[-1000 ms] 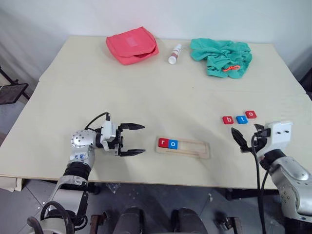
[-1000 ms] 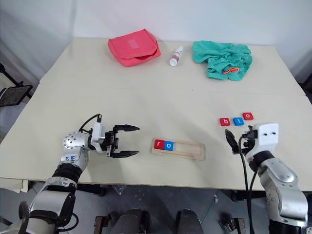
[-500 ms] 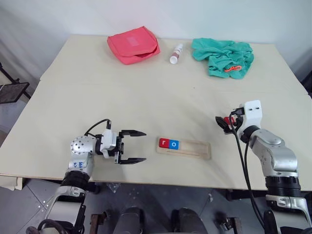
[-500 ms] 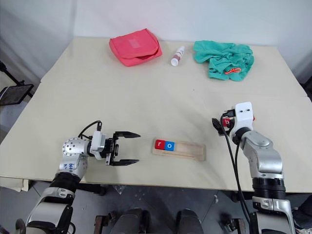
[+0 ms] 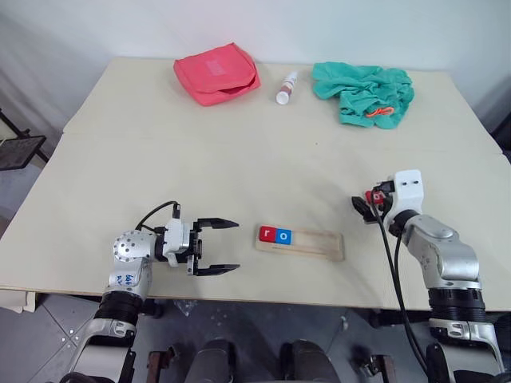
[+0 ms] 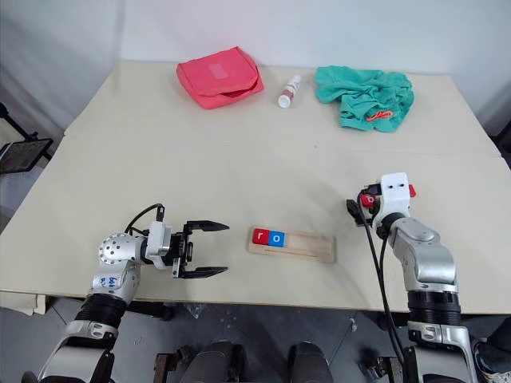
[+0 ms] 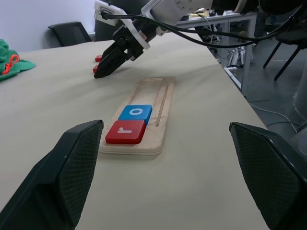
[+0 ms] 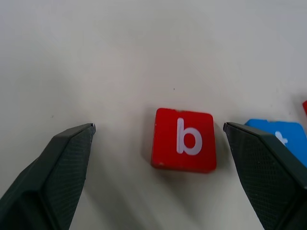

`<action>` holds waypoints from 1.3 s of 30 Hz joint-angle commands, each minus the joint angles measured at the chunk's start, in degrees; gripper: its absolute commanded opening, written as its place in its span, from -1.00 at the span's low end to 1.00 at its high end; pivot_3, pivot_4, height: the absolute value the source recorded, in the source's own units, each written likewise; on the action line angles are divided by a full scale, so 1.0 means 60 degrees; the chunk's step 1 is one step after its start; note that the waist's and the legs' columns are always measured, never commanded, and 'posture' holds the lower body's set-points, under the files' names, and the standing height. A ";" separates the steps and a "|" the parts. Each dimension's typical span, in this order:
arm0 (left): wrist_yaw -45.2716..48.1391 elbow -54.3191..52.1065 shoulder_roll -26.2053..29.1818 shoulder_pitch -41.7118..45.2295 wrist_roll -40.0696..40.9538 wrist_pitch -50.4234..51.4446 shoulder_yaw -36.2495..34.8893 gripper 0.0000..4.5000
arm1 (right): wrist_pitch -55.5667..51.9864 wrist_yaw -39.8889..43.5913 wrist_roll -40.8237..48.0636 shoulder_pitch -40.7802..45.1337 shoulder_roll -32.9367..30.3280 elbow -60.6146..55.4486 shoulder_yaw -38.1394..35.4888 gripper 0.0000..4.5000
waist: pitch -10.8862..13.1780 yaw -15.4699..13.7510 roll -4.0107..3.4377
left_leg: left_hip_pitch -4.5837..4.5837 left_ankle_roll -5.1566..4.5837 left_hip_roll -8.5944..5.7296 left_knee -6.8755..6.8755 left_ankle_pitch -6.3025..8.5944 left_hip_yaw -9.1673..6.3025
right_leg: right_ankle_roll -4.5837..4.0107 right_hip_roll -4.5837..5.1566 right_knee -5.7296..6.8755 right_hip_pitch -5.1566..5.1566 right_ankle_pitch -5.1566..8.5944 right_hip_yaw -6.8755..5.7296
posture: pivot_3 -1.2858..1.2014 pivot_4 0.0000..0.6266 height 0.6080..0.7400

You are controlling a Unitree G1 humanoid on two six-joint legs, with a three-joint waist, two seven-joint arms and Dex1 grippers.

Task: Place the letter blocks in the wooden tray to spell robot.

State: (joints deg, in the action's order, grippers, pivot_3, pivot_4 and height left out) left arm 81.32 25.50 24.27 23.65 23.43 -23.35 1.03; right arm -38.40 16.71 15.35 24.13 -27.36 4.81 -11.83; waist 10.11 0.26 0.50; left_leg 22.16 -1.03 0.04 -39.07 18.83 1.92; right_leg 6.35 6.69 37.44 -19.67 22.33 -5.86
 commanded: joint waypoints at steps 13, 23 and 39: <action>0.0525 0.0403 0.0056 0.0172 0.0143 -0.0175 -0.0140 1.00 | -0.0340 -0.0852 0.0427 -0.0930 0.0646 -0.2592 -0.0729 -0.35 | 0.0002 -0.0008 -0.0008 | 0.0001 0.0000 -0.0002 0.0007 0.0000 -0.0001 | 0.0000 0.0000 0.0000 -0.0004 0.0000 0.0002 | 0.03 -0.52 1.00; 0.1310 0.2139 0.0074 0.1068 0.0086 -0.0798 -0.0394 1.00 | -0.2794 -0.2617 0.0675 -0.3736 0.2148 -0.7618 -0.0780 -0.35 | -0.0001 -0.0027 -0.0015 | 0.0001 0.0001 0.0000 0.0016 0.0000 -0.0008 | 0.0000 -0.0003 -0.0001 -0.0004 0.0000 0.0005 | 0.03 -0.52 1.00; 0.0958 0.2418 0.0018 0.1513 -0.0068 -0.0827 -0.0433 1.00 | -0.2763 -0.3144 0.0758 -0.4994 0.3788 -0.8362 -0.0762 0.37 | -0.0001 -0.0004 -0.0015 | -0.0004 -0.0002 -0.0011 0.0019 -0.0001 -0.0004 | 0.0000 -0.0002 -0.0001 -0.0006 0.0000 0.0016 | 0.03 -0.52 1.00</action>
State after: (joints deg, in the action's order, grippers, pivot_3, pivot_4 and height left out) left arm 85.94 41.31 24.57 32.08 22.69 -28.14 -1.11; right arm -57.05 -2.01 19.47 -5.76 -4.78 -42.38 -15.95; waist 10.10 0.23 0.41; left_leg 22.14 -1.04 -0.04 -38.96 18.82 1.90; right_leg 6.35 6.68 37.43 -19.70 22.33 -5.76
